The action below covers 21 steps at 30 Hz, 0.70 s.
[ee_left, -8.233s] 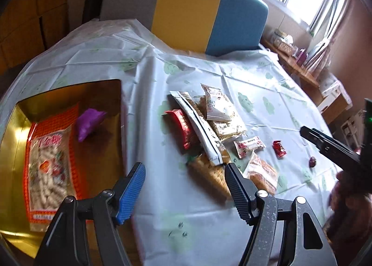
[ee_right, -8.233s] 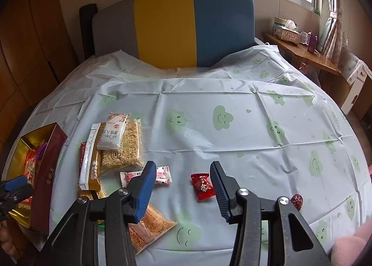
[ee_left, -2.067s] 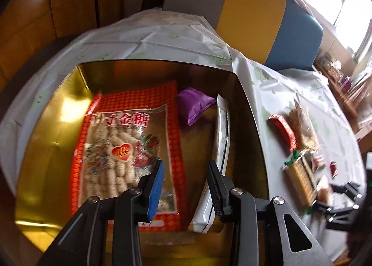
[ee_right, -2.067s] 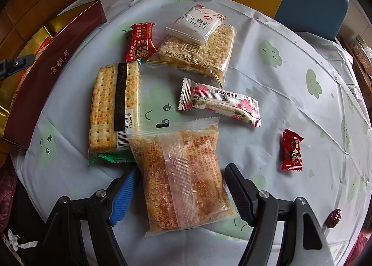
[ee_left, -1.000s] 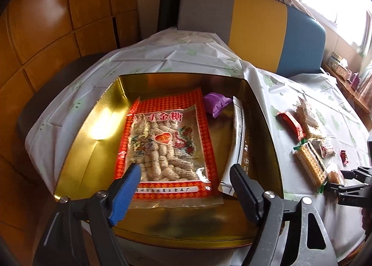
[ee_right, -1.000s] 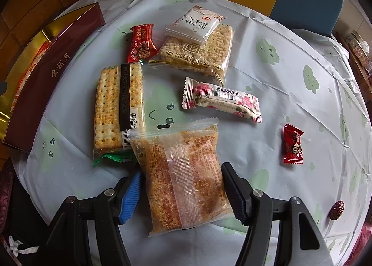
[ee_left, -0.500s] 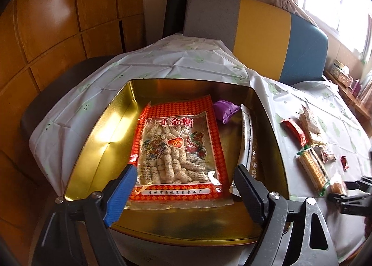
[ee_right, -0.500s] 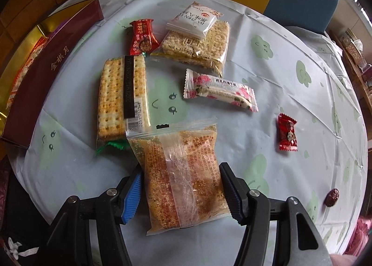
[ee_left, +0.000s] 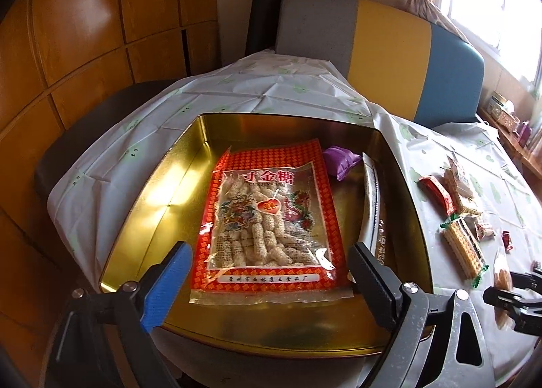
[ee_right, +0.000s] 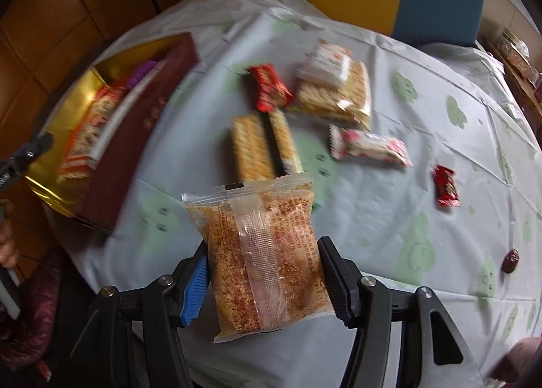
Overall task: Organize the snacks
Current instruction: 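Carry the puffed-rice bag over the tray and open the right gripper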
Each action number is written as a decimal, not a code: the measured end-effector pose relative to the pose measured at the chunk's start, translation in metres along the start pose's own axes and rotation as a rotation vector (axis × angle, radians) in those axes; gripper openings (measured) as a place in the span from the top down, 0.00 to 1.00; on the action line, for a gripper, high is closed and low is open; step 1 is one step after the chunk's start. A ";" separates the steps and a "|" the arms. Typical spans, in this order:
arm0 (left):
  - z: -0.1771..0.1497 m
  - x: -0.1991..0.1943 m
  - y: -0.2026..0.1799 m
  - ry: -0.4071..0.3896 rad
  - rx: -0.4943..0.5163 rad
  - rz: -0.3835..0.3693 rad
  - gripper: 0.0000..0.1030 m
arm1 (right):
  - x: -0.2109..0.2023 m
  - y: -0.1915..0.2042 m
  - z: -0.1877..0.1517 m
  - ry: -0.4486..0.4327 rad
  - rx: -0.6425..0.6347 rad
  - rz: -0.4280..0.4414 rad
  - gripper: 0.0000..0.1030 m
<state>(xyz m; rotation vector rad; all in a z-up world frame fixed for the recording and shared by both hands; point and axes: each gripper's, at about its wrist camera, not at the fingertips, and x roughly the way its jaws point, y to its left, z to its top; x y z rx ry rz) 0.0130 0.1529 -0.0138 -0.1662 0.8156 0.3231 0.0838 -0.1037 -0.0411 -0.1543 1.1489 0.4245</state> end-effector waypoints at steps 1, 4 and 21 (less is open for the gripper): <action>0.000 0.000 0.001 0.000 -0.003 0.005 0.09 | -0.003 0.009 0.003 -0.016 -0.009 0.019 0.41; 0.001 -0.001 0.006 -0.005 -0.013 0.014 0.09 | -0.010 0.037 0.014 -0.065 -0.037 0.082 0.41; 0.005 0.001 0.035 -0.009 -0.095 0.061 0.09 | 0.001 0.131 0.060 -0.113 -0.185 0.195 0.40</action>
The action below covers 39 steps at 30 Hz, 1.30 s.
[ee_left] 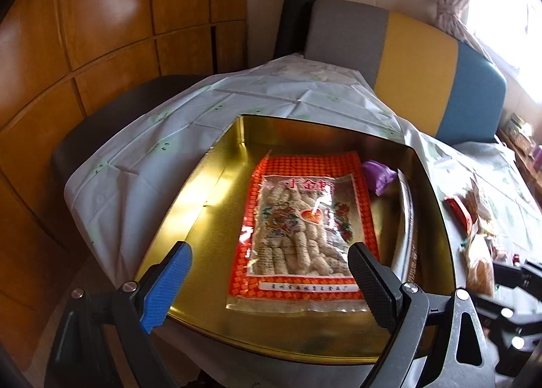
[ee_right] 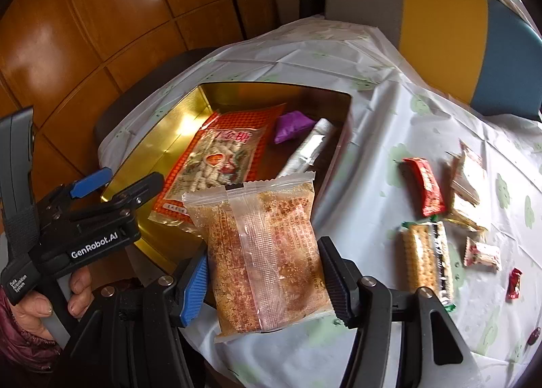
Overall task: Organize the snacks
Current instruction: 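Carry the puffed-rice bag over the tray and open the right gripper, then move both grippers away from the tray toward the remaining snacks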
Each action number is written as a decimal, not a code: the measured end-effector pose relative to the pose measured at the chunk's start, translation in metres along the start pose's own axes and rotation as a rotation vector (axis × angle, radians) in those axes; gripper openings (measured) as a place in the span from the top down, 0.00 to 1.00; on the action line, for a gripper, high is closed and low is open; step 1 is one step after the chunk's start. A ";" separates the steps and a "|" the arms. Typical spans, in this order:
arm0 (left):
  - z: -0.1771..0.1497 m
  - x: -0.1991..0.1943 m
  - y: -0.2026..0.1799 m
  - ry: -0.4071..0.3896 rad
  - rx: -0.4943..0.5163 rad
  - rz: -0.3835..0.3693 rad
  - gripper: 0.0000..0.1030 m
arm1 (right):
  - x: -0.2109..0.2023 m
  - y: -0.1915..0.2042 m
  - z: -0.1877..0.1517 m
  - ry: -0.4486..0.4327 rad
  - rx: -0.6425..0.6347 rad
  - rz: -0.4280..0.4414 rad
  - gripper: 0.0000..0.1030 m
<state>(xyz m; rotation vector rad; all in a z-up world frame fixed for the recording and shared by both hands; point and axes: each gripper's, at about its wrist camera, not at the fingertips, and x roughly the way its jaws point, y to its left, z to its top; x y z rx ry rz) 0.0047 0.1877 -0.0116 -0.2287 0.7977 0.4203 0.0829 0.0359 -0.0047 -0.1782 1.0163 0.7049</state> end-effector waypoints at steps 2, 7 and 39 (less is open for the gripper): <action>0.001 0.002 0.005 0.004 -0.016 0.008 0.09 | 0.004 0.006 0.003 0.002 -0.010 0.009 0.40; 0.002 0.004 0.012 0.003 -0.036 0.015 0.09 | 0.015 0.015 0.005 0.010 -0.027 0.016 0.39; -0.005 -0.009 -0.016 -0.026 0.075 -0.026 0.09 | -0.018 -0.013 -0.014 -0.110 0.053 -0.083 0.37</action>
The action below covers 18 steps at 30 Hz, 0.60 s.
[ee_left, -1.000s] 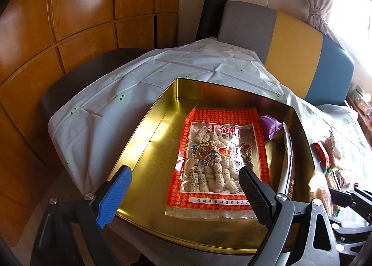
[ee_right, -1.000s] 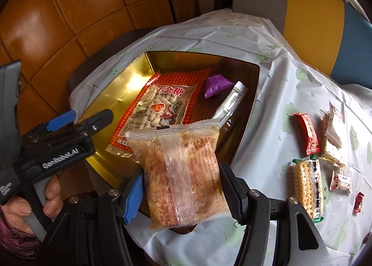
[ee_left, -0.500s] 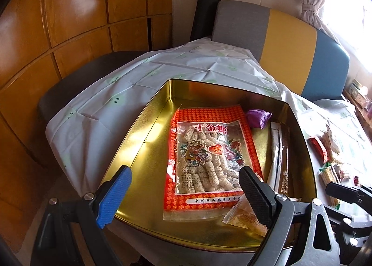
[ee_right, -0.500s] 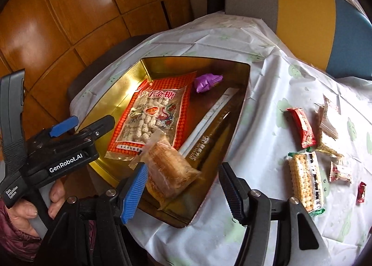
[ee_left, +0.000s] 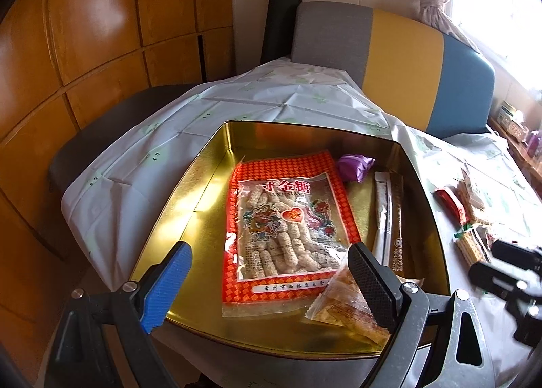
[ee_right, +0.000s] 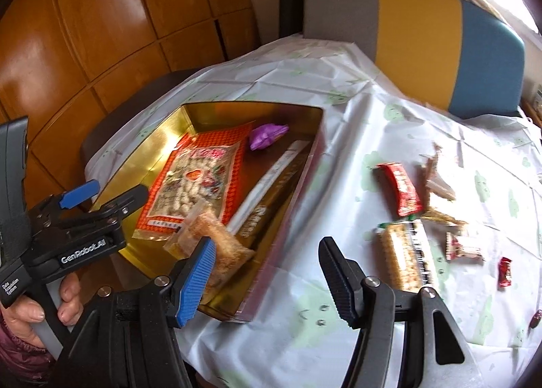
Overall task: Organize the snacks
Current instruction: 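Move both grippers away from the tray toward the remaining snacks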
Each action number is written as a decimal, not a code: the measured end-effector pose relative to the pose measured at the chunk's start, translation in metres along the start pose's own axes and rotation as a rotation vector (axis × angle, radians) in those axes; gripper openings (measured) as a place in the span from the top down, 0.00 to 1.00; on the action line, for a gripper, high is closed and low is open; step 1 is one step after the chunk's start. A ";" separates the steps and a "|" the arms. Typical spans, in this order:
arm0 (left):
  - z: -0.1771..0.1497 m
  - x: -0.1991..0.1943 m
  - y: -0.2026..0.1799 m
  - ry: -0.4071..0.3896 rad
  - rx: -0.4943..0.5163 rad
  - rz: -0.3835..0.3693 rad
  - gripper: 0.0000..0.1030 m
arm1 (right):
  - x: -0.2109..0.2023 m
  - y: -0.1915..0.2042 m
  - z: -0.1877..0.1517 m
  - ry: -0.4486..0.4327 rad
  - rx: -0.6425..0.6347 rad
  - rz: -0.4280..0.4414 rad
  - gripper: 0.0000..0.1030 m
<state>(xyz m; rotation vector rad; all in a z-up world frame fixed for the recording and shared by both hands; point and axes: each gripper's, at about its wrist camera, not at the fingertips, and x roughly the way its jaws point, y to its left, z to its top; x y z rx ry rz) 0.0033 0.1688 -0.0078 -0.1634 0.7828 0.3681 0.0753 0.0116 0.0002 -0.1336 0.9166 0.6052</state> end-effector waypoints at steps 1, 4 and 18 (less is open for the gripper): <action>0.000 -0.001 -0.001 0.000 0.004 -0.002 0.09 | -0.002 -0.004 0.000 -0.003 0.006 -0.009 0.37; -0.001 -0.002 -0.005 -0.001 0.017 -0.008 0.09 | -0.008 -0.020 -0.002 -0.008 0.027 -0.042 0.37; -0.002 -0.012 -0.029 -0.016 0.100 -0.066 0.09 | -0.041 -0.117 -0.008 0.001 0.073 -0.275 0.37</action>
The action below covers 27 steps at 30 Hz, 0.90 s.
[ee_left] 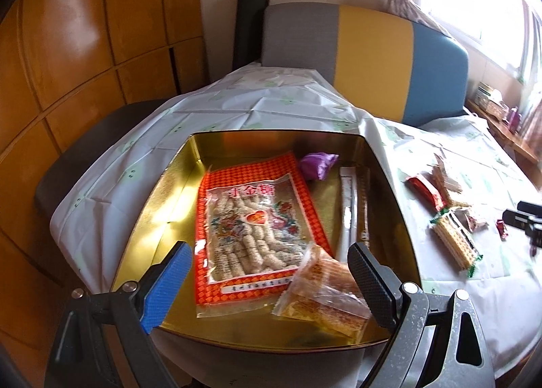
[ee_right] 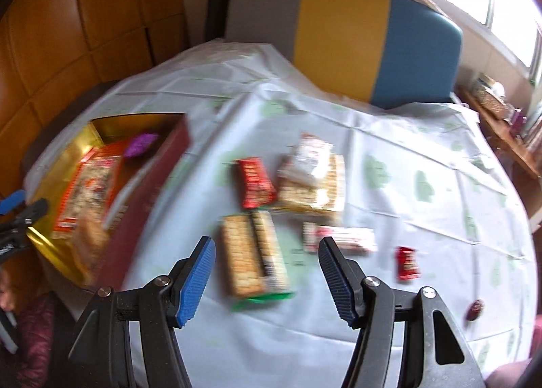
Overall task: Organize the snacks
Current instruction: 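Move both grippers away from the tray toward the remaining snacks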
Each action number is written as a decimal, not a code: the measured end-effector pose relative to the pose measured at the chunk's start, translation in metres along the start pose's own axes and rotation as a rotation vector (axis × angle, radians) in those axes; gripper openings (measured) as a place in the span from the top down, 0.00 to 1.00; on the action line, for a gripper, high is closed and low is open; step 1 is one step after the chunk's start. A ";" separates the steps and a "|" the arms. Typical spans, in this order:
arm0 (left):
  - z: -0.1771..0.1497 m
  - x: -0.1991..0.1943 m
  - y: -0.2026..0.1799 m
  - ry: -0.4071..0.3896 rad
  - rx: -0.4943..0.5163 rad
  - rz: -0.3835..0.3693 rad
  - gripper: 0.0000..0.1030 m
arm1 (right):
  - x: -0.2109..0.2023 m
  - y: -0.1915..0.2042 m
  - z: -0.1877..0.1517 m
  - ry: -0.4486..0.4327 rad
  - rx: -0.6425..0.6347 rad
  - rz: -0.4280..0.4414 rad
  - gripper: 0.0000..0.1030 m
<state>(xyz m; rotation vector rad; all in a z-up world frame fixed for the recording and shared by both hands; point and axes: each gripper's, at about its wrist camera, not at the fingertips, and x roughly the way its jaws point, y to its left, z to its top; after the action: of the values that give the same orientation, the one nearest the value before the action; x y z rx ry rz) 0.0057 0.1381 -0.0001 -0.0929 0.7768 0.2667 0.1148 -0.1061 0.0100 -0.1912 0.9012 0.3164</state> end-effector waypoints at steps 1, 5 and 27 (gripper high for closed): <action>0.000 0.000 -0.003 0.003 0.006 -0.005 0.09 | 0.000 -0.010 0.000 0.002 0.004 -0.019 0.37; 0.001 -0.001 -0.014 0.004 0.040 -0.025 0.09 | 0.002 -0.047 -0.002 0.017 0.019 -0.097 0.37; 0.039 0.019 -0.131 0.117 0.220 -0.232 0.32 | 0.022 -0.147 -0.021 0.099 0.314 -0.187 0.37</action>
<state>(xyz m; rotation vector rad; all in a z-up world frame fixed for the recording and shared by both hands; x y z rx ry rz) 0.0809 0.0225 0.0117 0.0096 0.8988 -0.0456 0.1630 -0.2455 -0.0159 -0.0007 1.0105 -0.0105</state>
